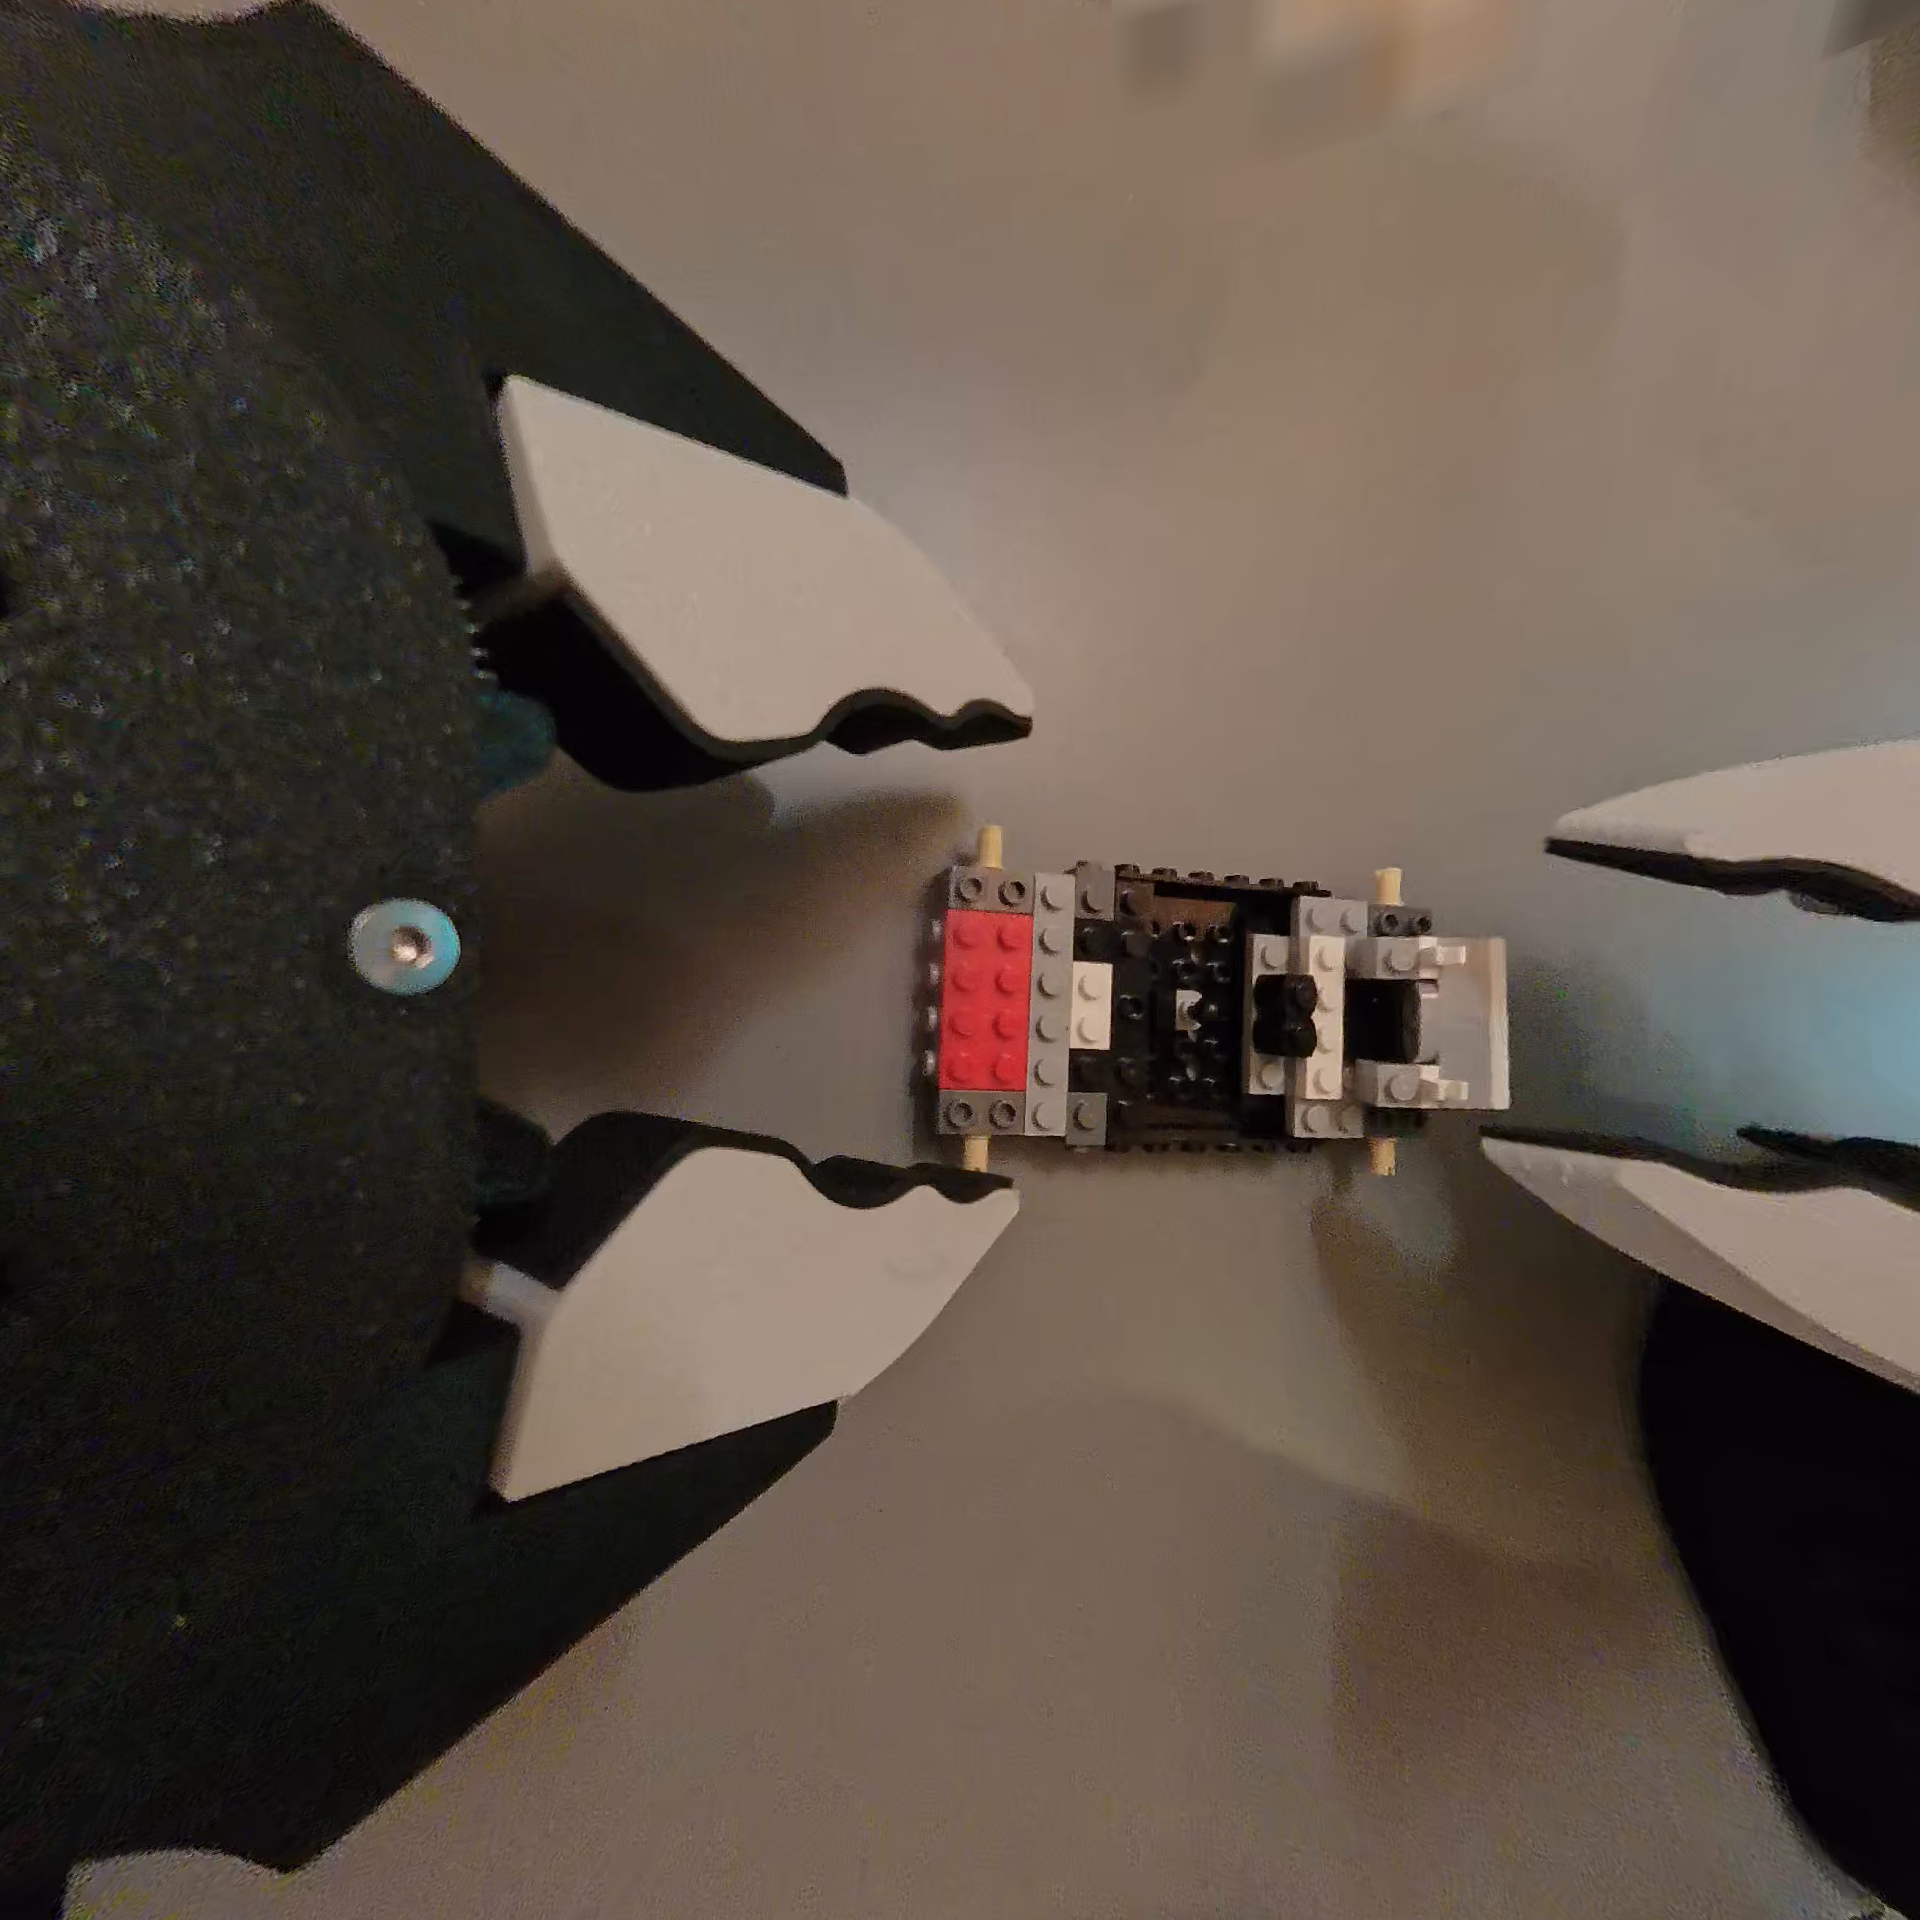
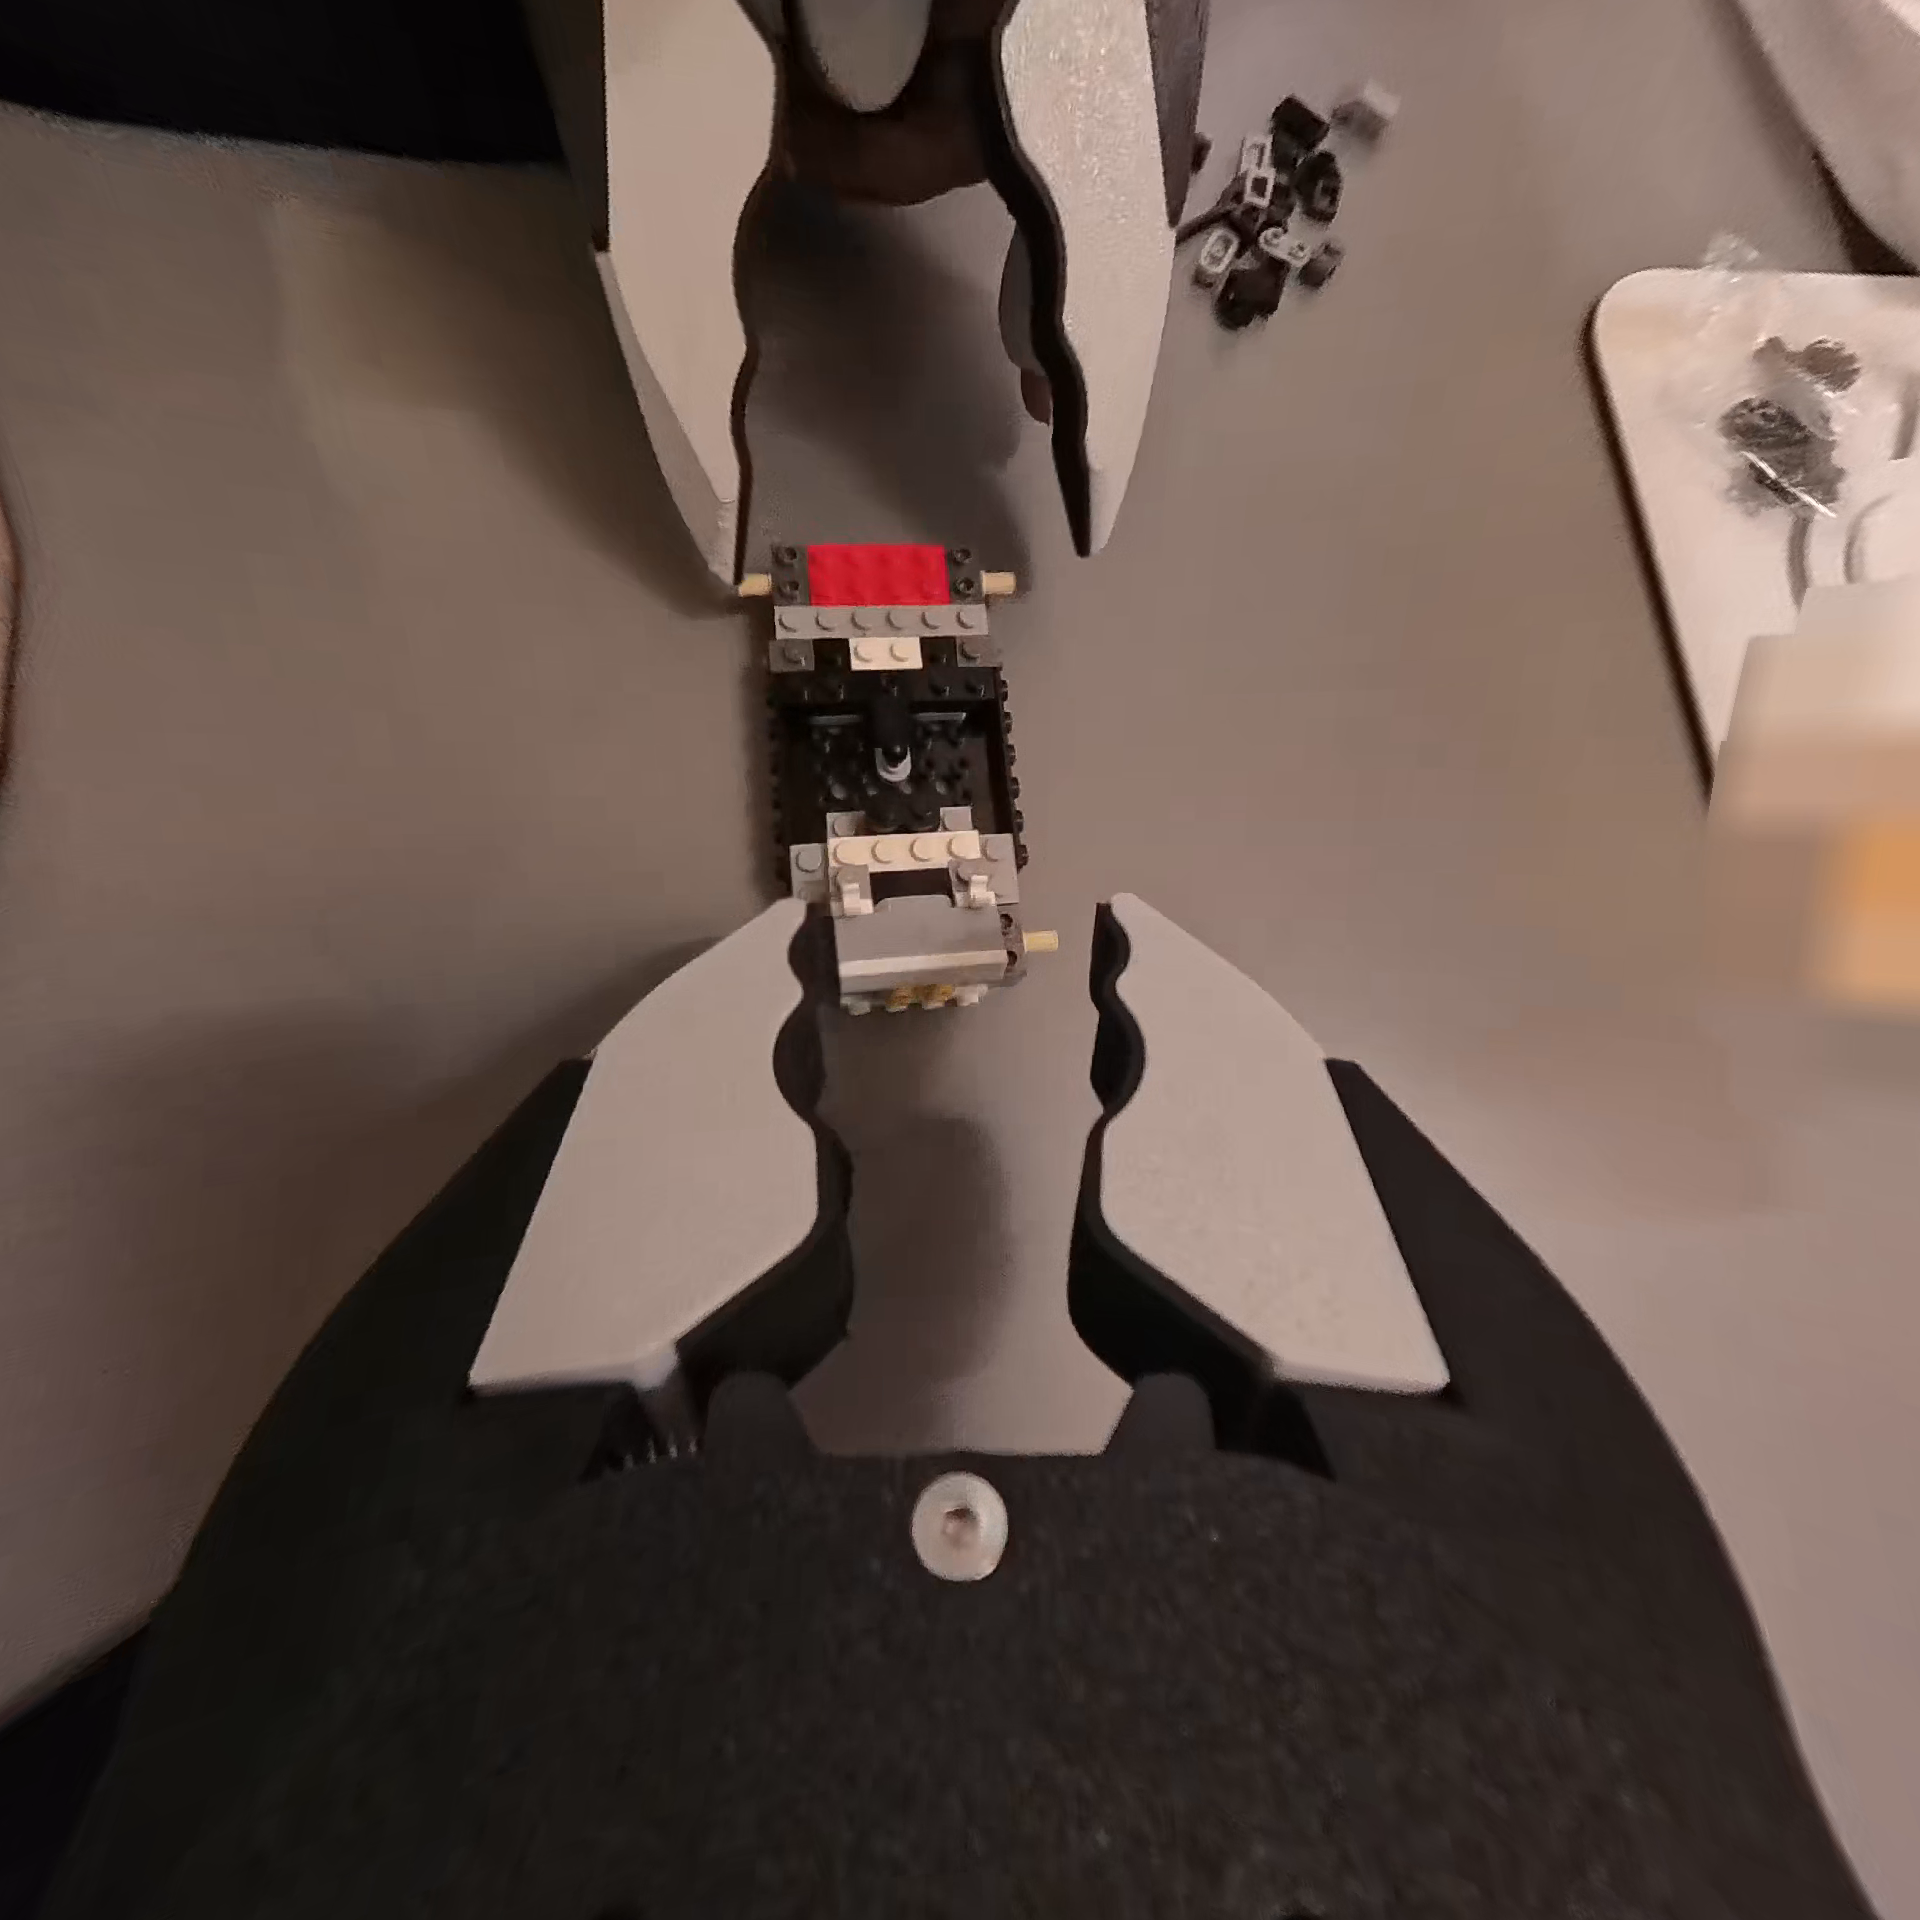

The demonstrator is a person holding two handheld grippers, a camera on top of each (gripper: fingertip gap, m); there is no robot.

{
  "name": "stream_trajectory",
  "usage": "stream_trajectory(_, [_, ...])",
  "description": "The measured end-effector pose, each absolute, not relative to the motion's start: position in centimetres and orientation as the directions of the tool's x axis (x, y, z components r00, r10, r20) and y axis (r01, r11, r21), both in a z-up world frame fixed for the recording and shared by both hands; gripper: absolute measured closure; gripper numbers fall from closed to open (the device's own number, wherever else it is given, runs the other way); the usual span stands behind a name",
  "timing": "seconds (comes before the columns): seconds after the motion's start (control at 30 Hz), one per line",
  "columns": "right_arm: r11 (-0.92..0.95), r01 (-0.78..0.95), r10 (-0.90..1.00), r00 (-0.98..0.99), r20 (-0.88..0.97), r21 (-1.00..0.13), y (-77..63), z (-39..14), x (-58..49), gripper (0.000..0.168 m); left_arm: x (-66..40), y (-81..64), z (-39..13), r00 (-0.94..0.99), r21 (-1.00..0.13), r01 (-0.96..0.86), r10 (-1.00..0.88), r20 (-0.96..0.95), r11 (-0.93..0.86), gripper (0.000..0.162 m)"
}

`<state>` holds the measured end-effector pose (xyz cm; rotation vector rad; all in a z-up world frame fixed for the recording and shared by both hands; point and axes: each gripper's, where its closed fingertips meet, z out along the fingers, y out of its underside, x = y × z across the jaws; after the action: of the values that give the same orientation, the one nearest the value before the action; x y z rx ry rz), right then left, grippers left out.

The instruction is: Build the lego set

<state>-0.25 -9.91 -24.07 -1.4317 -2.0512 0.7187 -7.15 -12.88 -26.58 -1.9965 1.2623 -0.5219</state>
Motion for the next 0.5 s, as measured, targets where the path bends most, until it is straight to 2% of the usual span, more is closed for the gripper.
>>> stream_trajectory(0.2, [0.345,0.711,0.928,-0.355,0.11,-0.612,-10.1,-25.7,0.0,0.135,-6.7,-13.4,-27.3,0.42,-0.714,-0.649,-0.906,-0.047,-0.264,0.091])
stream_trajectory(0.5, [0.288,0.672,0.941,-0.331,0.072,-0.682,-10.1,-25.6,-0.5,0.135,-6.4,-13.7,-27.6,0.399,-0.708,-0.663,-0.915,-0.058,-0.244,0.102])
